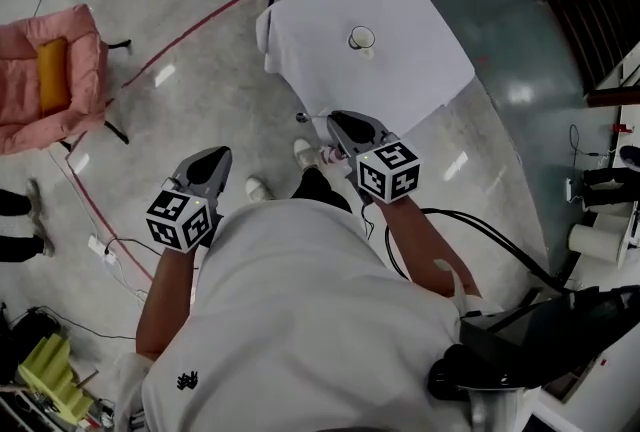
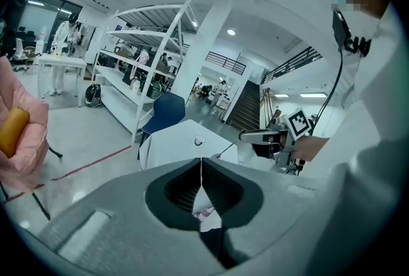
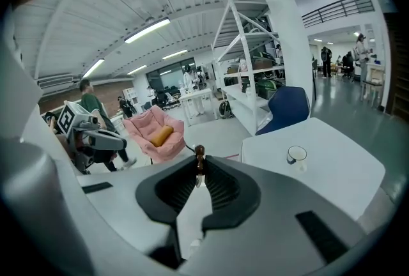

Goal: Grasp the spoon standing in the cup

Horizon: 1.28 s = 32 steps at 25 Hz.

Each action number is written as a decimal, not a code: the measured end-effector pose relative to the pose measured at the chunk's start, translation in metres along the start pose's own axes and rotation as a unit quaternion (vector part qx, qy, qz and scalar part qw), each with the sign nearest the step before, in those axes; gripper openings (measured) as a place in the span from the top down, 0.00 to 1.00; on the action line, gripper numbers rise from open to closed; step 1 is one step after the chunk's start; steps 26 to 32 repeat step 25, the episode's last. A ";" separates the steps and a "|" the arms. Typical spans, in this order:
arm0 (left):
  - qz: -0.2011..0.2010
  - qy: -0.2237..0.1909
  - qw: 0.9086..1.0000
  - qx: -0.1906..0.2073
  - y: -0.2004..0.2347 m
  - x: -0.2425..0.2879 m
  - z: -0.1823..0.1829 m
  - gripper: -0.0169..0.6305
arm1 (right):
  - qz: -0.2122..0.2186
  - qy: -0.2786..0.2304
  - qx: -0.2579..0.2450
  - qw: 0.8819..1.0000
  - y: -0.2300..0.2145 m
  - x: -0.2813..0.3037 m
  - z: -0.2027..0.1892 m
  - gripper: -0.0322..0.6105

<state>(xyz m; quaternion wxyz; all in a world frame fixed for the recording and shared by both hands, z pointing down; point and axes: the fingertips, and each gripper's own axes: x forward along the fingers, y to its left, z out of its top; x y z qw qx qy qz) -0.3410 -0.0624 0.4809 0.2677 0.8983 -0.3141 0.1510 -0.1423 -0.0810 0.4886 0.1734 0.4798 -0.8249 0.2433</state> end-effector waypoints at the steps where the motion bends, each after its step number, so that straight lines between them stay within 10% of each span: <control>1: 0.000 0.001 1.000 0.000 0.001 0.000 0.000 0.95 | 0.002 0.001 -0.001 1.000 0.002 0.001 0.000 0.88; 32: 0.008 0.006 1.000 0.004 0.006 0.017 0.011 0.95 | 0.028 0.002 -0.017 0.999 -0.005 0.021 0.012 0.88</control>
